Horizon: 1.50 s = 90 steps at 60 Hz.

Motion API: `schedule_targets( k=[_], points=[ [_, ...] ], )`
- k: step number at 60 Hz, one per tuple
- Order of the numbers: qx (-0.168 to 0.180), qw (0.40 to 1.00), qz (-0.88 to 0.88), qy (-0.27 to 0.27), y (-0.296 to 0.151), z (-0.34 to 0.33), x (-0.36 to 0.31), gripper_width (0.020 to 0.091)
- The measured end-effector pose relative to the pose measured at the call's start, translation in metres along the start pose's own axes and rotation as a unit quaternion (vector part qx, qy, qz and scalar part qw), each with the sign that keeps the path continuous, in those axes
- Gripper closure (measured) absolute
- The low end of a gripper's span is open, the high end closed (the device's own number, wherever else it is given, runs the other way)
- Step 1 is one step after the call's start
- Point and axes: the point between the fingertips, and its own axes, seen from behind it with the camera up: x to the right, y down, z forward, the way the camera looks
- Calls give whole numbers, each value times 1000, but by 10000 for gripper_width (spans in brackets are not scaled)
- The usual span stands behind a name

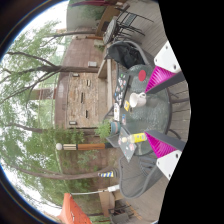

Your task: Pour water

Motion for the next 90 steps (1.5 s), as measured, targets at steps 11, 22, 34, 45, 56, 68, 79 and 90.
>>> schedule_targets(
  k=[11,22,34,45,56,68,79,90],
  points=[
    [-4,999,0,51,7,-9,16,265],
    [-24,998,2,61,35,0,-7,275],
    [-40,999,8,27,64,45,-53,273],
    [-37,999,0,-27,85,145,-113,269],
    [-15,999,-10,-45,66,273,-171,270],
    [14,996,-11,-91,53,369,-192,267],
    [61,991,-22,-113,41,403,-207,555],
    [77,988,-10,-136,37,407,-209,579]
  ],
)
